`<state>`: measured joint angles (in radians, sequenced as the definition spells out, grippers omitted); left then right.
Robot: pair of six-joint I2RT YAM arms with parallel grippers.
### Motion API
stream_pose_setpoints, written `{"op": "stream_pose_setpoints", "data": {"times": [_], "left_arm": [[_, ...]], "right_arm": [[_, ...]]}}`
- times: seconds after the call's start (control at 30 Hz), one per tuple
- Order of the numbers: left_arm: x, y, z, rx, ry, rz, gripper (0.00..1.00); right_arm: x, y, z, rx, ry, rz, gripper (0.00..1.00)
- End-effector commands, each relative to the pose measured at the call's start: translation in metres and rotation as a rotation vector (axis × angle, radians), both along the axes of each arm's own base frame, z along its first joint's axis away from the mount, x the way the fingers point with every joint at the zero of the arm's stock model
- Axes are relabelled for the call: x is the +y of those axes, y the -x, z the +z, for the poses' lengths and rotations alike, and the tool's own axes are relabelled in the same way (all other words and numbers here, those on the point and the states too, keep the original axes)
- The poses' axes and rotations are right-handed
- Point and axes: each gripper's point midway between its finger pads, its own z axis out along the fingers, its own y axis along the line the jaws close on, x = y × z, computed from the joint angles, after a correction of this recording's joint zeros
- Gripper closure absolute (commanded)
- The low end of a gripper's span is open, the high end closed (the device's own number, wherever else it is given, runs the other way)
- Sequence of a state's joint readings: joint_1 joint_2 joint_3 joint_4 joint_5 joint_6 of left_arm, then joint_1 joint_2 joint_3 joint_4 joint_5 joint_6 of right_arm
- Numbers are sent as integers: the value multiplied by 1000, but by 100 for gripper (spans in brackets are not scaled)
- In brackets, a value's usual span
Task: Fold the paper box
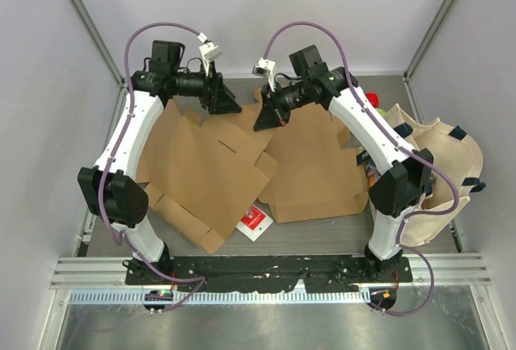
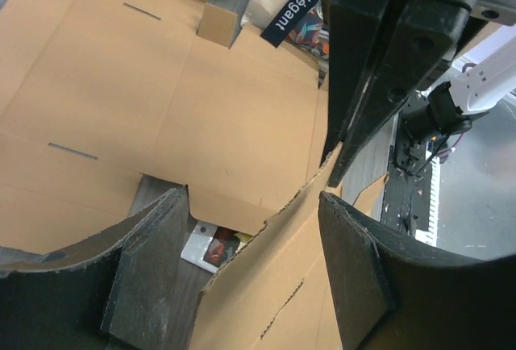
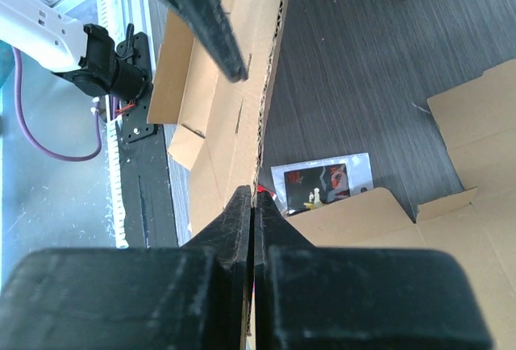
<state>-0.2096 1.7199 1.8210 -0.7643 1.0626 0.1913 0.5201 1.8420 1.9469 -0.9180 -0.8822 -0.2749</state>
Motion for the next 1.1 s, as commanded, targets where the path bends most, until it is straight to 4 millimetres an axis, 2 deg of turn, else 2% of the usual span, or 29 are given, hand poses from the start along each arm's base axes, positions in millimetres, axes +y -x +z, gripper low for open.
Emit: {"op": "stream_pose_setpoints", "data": {"times": [0.0, 0.23, 0.3, 0.33, 0.37, 0.43, 0.47, 0.5, 0.53, 0.57, 0.6, 0.67, 0.77, 0.87, 0.9, 0.93, 1.03, 1.07], "left_arm": [[-4, 17, 5, -6, 24, -79, 31], [-4, 18, -1, 17, 30, -72, 46], [-4, 17, 1, 30, 34, -62, 55], [-4, 16, 2, 25, 34, -60, 66], [-3, 13, 1, 34, 20, -32, 75], [0, 6, 1, 27, 4, 12, 100], [1, 5, 1, 31, -6, 44, 100], [5, -2, 0, 11, -25, 87, 100], [7, -5, 1, 4, -31, 113, 100], [9, -5, 4, -4, -34, 134, 100], [11, -11, 6, -11, -35, 174, 100], [13, -13, 10, -18, -32, 199, 100], [18, -15, 21, -35, -33, 243, 100], [24, -16, 38, -77, -20, 277, 100], [25, -15, 44, -68, 0, 289, 100], [28, -13, 52, -67, 20, 300, 100], [33, -13, 71, -75, 84, 335, 100], [34, -14, 80, -95, 113, 336, 100]], "right_arm": [[2, -7, 29, -81, -73, 36, 99], [3, -34, 30, -109, -87, -11, 99], [5, -41, 30, -88, -91, -54, 99], [5, -52, 33, -121, -92, -105, 96], [4, -62, 34, -131, -87, -167, 92], [2, -82, 37, -98, -108, -332, 70], [-10, -95, 41, -111, -93, -457, 59], [-16, -95, 35, -68, -92, -494, 41], [-21, -96, 35, -36, -101, -525, 38], [-38, -101, 43, -27, -120, -585, 37], [-44, -100, 33, 6, -128, -607, 35], [-56, -96, 32, 4, -146, -663, 32], [-65, -75, 34, -17, -233, -682, 28], [-57, -40, 30, 32, -385, -599, 28], [-55, -31, 15, 20, -438, -582, 27], [-51, -18, 20, 15, -477, -569, 27], [-35, 7, 6, 18, -503, -540, 27], [-33, 9, 0, 8, -490, -548, 28]]}}
